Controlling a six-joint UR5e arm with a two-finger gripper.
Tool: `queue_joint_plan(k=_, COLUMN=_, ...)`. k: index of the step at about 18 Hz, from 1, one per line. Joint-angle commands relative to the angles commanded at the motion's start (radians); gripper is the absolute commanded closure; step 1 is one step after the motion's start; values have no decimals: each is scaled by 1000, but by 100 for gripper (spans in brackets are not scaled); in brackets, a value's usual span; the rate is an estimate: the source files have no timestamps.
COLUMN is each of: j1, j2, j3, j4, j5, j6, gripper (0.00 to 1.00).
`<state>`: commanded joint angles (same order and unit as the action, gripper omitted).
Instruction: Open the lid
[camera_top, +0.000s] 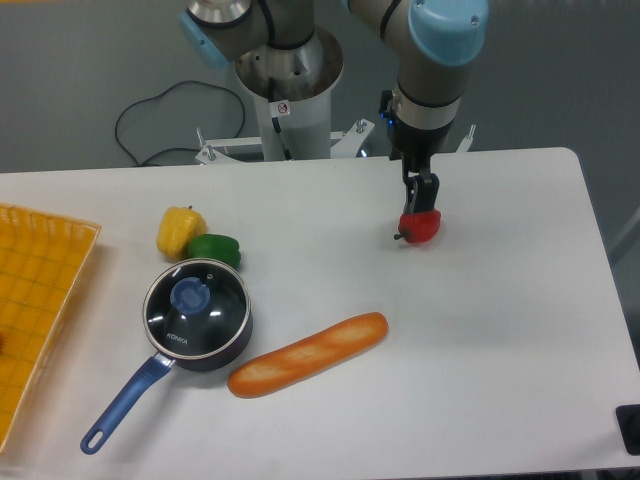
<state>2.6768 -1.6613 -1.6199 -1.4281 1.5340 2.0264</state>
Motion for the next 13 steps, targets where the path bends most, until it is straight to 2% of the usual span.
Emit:
queue_joint_plan(k=6, j1=-15, j2=2, j3=-5, j4=2, j5=17, j6=-12, gripper=0)
queue_joint_plan(k=9, j1=-46, j2=2, j3=-14, j4=3, j5=35, j6=-66, gripper=0)
queue_joint_plan(k=13, j1=-51, j2=2, j3=-35, j4=9, j5=35, j6=-116, gripper=0)
